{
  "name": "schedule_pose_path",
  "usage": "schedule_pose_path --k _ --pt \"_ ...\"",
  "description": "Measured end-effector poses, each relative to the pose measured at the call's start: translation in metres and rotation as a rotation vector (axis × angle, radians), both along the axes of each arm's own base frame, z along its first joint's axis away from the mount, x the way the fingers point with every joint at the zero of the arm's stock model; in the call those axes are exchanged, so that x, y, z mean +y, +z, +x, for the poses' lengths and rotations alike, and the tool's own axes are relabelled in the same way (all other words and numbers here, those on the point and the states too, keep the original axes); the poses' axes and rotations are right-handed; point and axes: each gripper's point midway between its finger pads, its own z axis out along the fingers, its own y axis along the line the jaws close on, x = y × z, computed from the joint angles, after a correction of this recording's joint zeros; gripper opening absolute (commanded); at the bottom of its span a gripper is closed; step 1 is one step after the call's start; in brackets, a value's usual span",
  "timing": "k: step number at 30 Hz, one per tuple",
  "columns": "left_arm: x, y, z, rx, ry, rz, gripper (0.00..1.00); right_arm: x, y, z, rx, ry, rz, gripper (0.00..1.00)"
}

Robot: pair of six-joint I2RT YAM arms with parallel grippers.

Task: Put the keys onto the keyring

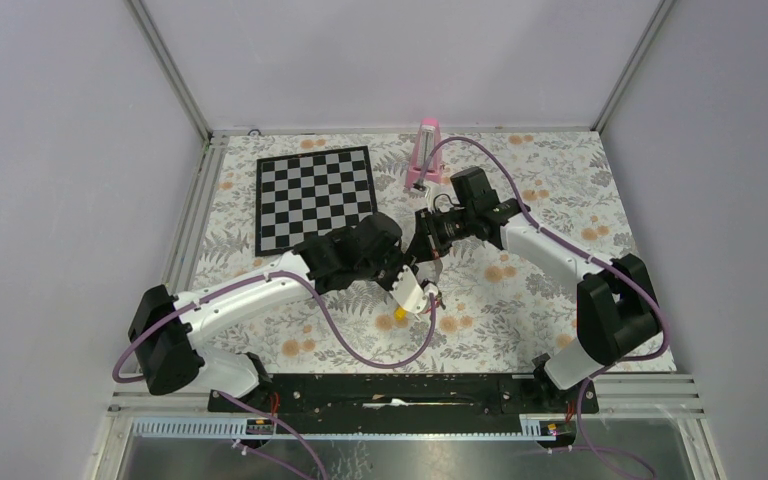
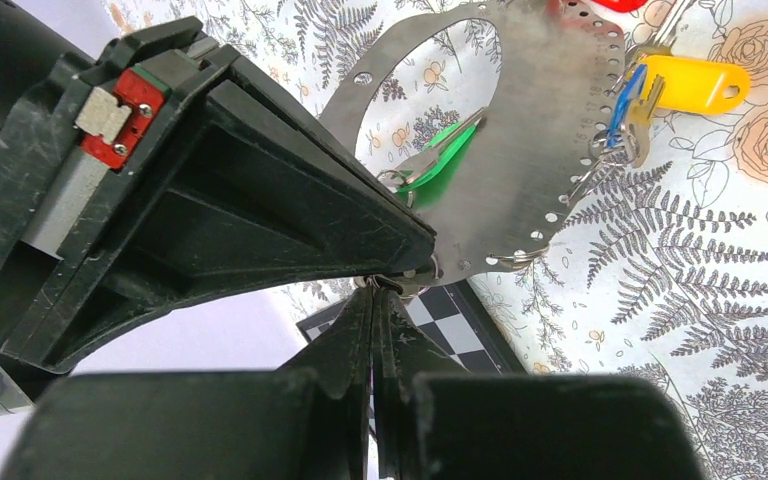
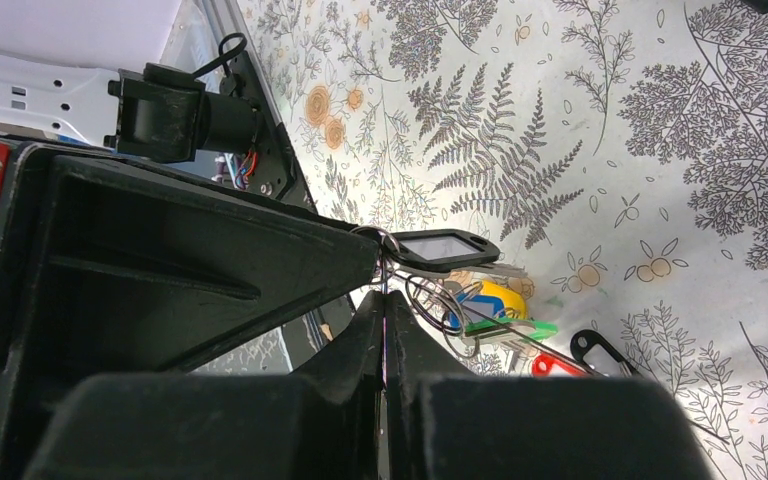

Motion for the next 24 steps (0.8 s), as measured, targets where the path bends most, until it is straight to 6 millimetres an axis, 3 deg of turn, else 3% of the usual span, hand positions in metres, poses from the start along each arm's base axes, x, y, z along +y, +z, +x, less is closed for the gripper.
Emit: schedule_pose_path --k 24 --pt "0.008 -0.012 -0.002 0.032 0.033 0.023 0.00 -0.004 -0.005 0.009 0.000 -0.025 0.005 0.00"
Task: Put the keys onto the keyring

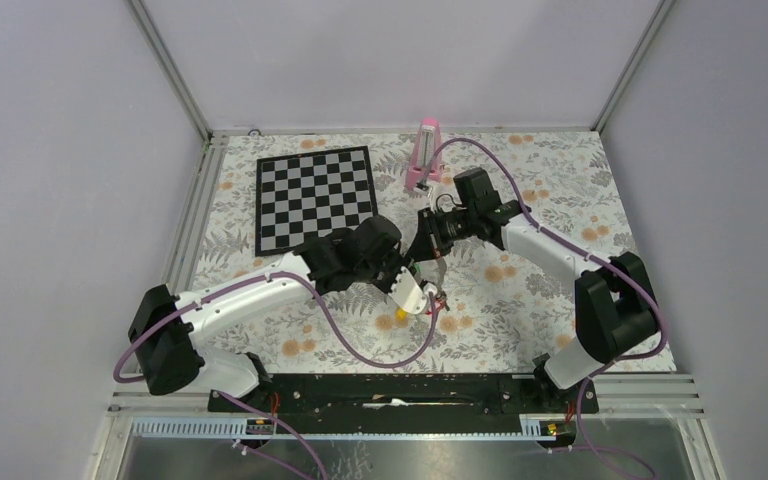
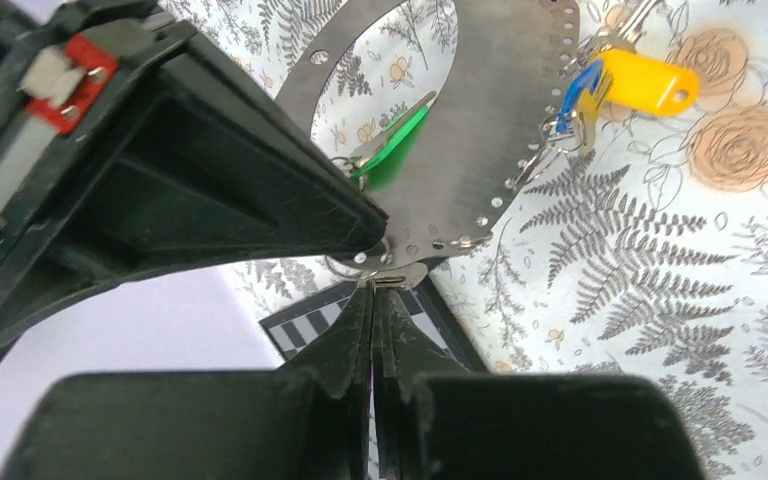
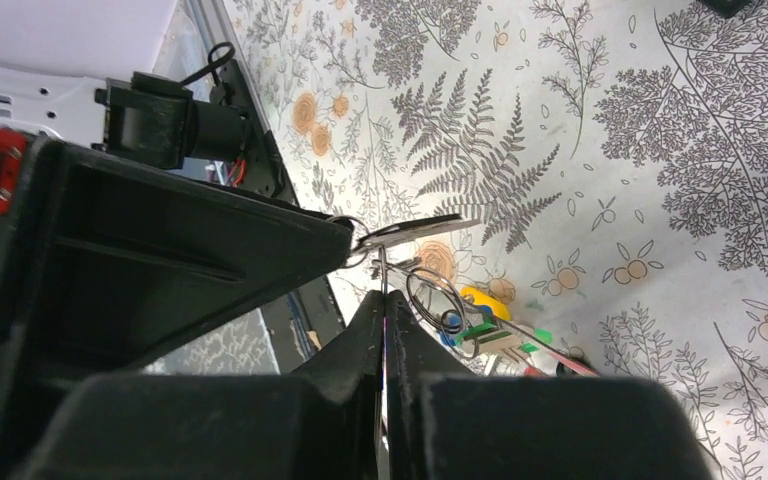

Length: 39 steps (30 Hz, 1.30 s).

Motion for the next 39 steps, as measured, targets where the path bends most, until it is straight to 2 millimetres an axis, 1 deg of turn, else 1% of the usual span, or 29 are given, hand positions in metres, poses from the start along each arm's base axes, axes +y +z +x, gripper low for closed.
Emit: schedule_pose_path --k 3,5,7,10,13,16,19,23,28,31,35,39 --pt "0.000 0.001 0.000 0.053 0.035 -0.042 0.00 -0.003 -0.007 -0.004 -0.024 0.013 -0.002 0.00" --pt "0.004 0.002 0.002 0.100 0.077 -0.082 0.00 -0.008 -0.011 -0.011 -0.053 0.027 -0.007 0.00" --pt "0.010 0.005 0.004 0.154 0.135 -0.131 0.00 -0.014 -0.011 -0.016 -0.108 0.040 -0.009 0.00" --pt "0.015 0.011 0.004 0.256 0.218 -0.212 0.00 -0.023 -0.001 -0.021 -0.246 0.052 -0.001 0.00" --pt "0.015 0.018 0.002 0.370 0.276 -0.297 0.00 -0.029 0.013 -0.021 -0.392 0.060 0.013 0.00" --pt "0.012 0.019 -0.008 0.511 0.309 -0.361 0.00 -0.031 0.020 -0.016 -0.508 0.067 0.018 0.00" --pt "0.008 0.023 -0.021 0.661 0.333 -0.420 0.00 -0.034 0.019 -0.013 -0.585 0.078 0.012 0.00" --pt "0.001 0.034 -0.038 0.834 0.333 -0.481 0.00 -0.038 0.017 -0.013 -0.650 0.093 0.002 0.00" --pt "-0.007 0.044 -0.055 0.966 0.300 -0.513 0.00 -0.041 0.023 -0.014 -0.720 0.106 0.001 0.00" --pt "-0.012 0.047 -0.059 1.004 0.275 -0.537 0.00 -0.042 0.025 -0.015 -0.753 0.118 0.001 0.00" --pt "-0.016 0.045 -0.063 1.050 0.264 -0.553 0.00 -0.044 0.026 -0.017 -0.783 0.129 0.000 0.00" --pt "-0.023 0.044 -0.060 1.074 0.261 -0.575 0.00 -0.045 0.026 -0.018 -0.801 0.137 -0.001 0.00"
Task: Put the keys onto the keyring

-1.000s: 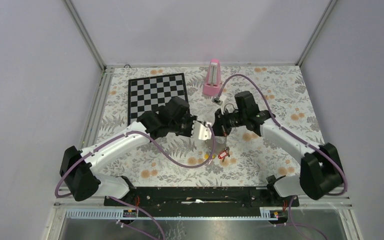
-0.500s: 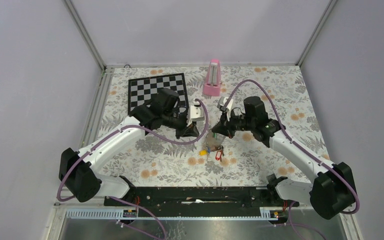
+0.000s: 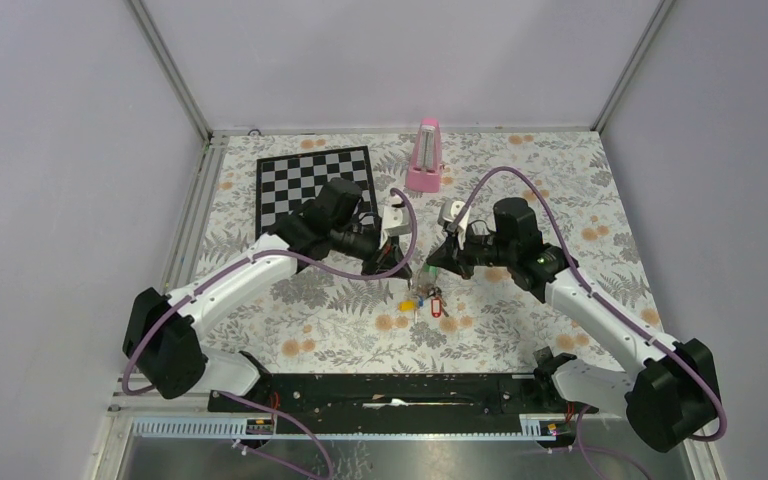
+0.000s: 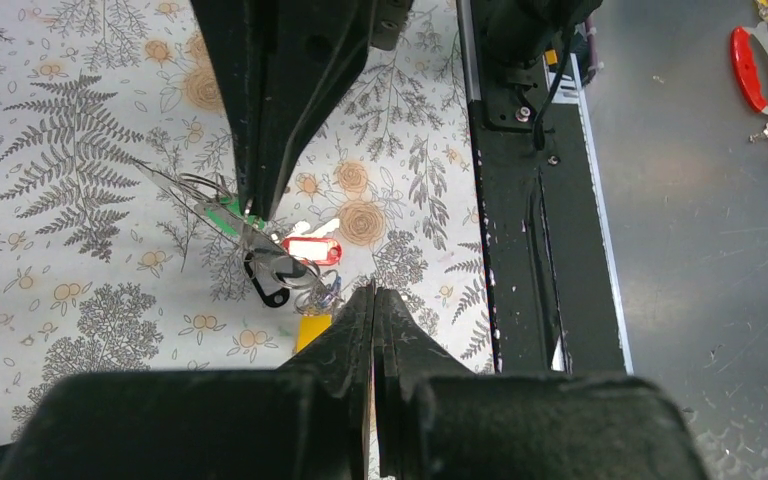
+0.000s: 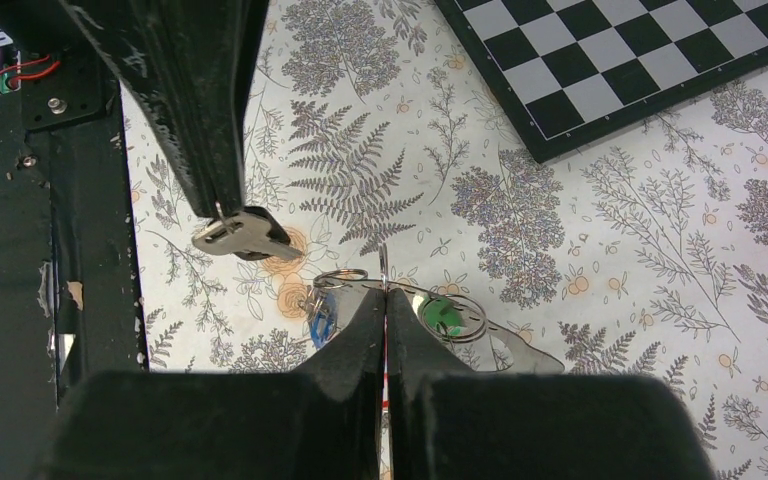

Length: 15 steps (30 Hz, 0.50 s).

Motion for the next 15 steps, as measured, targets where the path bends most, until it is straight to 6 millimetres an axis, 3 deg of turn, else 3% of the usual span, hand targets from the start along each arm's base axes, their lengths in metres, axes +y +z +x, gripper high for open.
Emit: schedule_pose_path --k 15 --pt "-0.020 0.007 0.027 0.078 0.148 -0.066 0.00 0.000 0.002 -0.001 0.002 -0.007 0.015 0.00"
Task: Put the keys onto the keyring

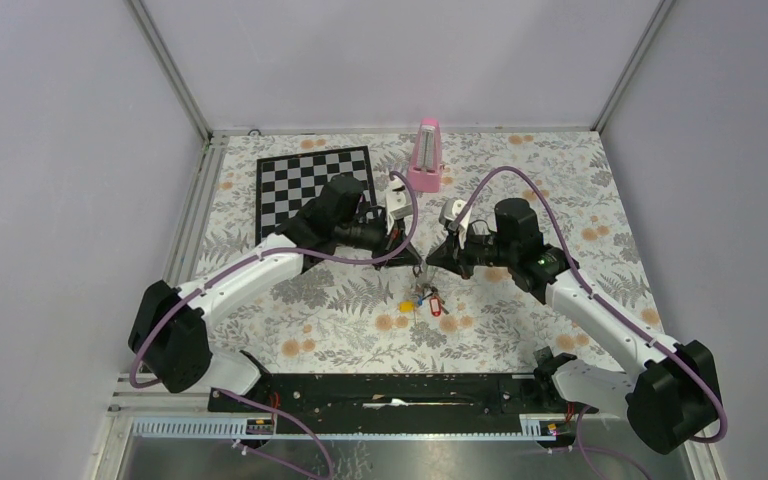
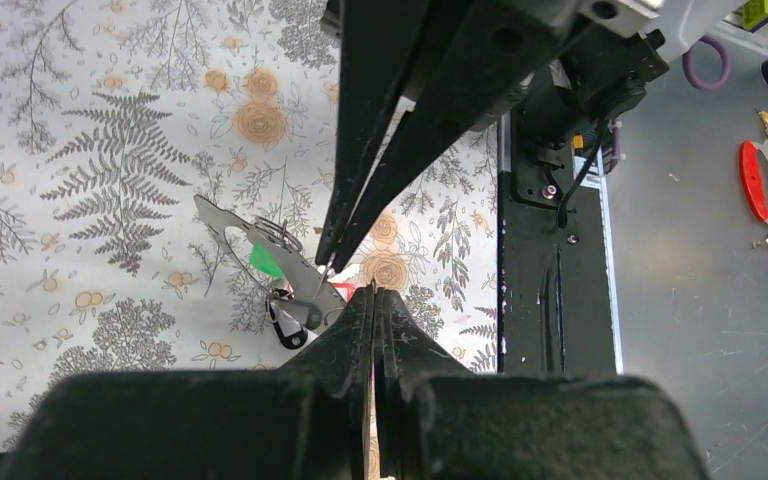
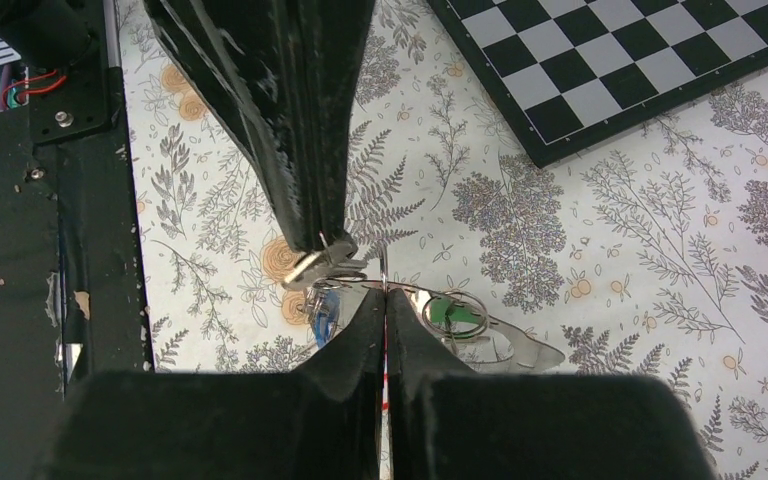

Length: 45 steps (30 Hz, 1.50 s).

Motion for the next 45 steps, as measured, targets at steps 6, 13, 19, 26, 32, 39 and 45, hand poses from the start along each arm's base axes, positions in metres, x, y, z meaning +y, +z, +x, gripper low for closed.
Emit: schedule_pose_path --k 6,13,19,26,32,39,45 --pt "-0.002 -0.013 0.009 0.026 0.057 0.017 0.00 0.001 0.002 0.000 0.020 -0.011 0.012 0.00" --pt "-0.002 -0.012 0.019 0.000 0.101 0.016 0.00 0.003 0.001 0.002 0.034 -0.018 0.018 0.00" --pt "-0.002 -0.013 0.023 -0.010 0.119 0.020 0.00 0.004 -0.001 0.003 0.052 -0.025 0.022 0.00" --pt "-0.001 -0.013 0.026 -0.025 0.127 0.025 0.00 0.005 -0.001 0.004 0.060 -0.030 0.027 0.00" --pt "0.000 -0.014 0.028 -0.036 0.137 0.030 0.00 0.005 -0.001 0.005 0.060 -0.032 0.028 0.00" --pt "0.000 -0.015 0.030 -0.048 0.141 0.031 0.00 0.005 -0.001 0.005 0.058 -0.032 0.029 0.00" --pt "0.001 -0.016 0.033 -0.059 0.153 0.034 0.00 0.005 -0.001 0.006 0.057 -0.032 0.031 0.00"
